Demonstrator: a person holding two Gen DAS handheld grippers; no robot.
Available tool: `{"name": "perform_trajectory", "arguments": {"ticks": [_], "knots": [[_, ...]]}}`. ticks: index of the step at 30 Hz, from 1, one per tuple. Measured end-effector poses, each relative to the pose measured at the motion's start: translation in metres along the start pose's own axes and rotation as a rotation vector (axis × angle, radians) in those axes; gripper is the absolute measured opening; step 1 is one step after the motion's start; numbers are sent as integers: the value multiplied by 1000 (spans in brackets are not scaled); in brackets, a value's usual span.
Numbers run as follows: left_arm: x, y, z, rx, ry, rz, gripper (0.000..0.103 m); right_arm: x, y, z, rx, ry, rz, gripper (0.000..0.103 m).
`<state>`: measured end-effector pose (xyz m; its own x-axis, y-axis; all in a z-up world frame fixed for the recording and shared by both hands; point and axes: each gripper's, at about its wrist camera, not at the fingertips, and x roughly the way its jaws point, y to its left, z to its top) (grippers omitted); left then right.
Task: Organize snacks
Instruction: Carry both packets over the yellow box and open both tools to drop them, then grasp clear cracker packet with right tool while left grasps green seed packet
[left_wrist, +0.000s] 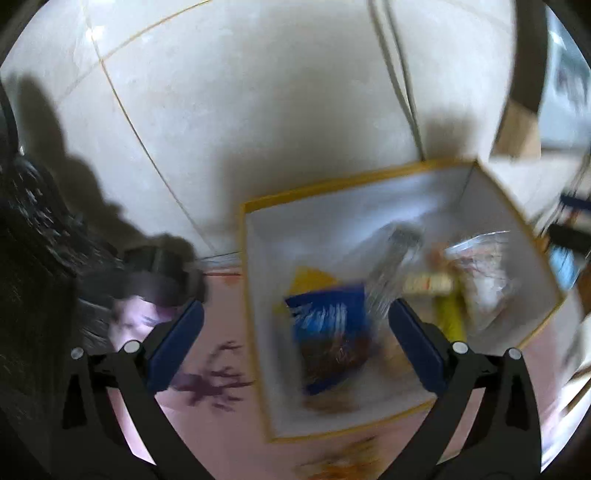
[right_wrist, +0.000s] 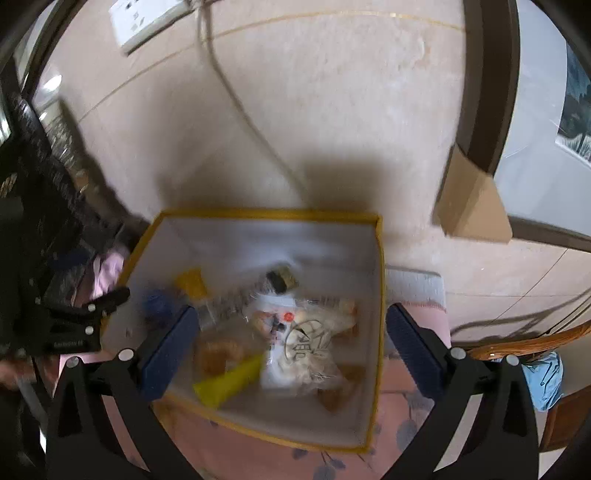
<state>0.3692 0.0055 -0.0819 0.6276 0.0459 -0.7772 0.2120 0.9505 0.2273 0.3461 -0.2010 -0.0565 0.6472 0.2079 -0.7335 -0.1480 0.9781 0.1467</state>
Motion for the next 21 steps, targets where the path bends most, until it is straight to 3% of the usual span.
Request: {"name": "perform_trajectory", "arguments": {"ticks": [3,5,7,9,12,14,18,19,20,21], "knots": [[-18,9,-32,25,17,58,101,-17,-9,-29,33,12,3,102],[-37,17,-63,32,22,145,101,-32,-12,-62,46,48,6,102],[-59,19,-112,38,44,253,101,-40,-8,-109,36,112,-24,102],[-80,16,-161,51,63,274,101,-45,-2,-161,27,161,-66,102],[-108,11,-219,45,103,387,101,-43,3,-213,74,219,-68,102],[-123,5,-245,15,131,360,101,-32,9,-246,71,274,-82,102],[-136,-13,-284,-17,165,242,101,-9,6,-273,148,290,-50,102],[-136,-17,-288,-15,162,259,101,-7,2,-274,186,255,-40,90],[-135,-22,-291,-4,155,274,101,-9,2,-272,190,216,-41,65],[-131,-27,-294,4,145,265,101,-11,2,-269,189,209,-54,61]]}}
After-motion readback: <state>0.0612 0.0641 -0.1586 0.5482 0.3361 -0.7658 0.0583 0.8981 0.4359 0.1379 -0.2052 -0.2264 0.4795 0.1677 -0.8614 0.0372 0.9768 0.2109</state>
